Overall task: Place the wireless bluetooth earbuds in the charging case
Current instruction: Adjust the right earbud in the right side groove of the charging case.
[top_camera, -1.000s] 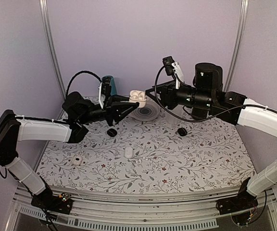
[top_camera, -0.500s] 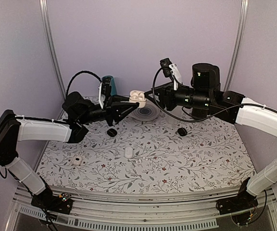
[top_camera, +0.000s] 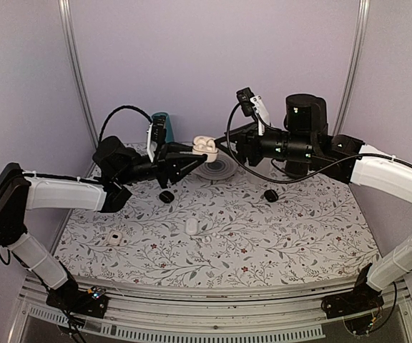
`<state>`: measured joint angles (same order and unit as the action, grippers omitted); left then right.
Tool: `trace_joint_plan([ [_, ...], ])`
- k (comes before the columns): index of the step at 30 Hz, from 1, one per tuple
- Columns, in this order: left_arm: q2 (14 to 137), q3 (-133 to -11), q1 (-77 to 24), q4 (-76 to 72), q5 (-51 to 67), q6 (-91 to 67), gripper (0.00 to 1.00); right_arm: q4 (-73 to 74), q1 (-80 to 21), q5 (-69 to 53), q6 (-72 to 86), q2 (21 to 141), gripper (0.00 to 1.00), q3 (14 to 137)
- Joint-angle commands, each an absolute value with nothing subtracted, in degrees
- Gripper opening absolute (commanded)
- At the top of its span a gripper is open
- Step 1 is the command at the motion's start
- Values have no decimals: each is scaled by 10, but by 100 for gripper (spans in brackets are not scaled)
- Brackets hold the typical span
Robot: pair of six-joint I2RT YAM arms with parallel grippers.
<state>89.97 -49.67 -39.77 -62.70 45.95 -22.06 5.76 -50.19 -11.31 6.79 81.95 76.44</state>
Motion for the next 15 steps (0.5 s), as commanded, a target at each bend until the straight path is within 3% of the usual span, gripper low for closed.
trace_joint_plan([
  [1, 891, -503, -403, -622, 472, -213, 0, 61, -502, -131, 54, 827, 50, 782],
  [15, 896, -513, -402, -618, 502, -225, 0, 71, -501, -158, 32, 822, 50, 785],
])
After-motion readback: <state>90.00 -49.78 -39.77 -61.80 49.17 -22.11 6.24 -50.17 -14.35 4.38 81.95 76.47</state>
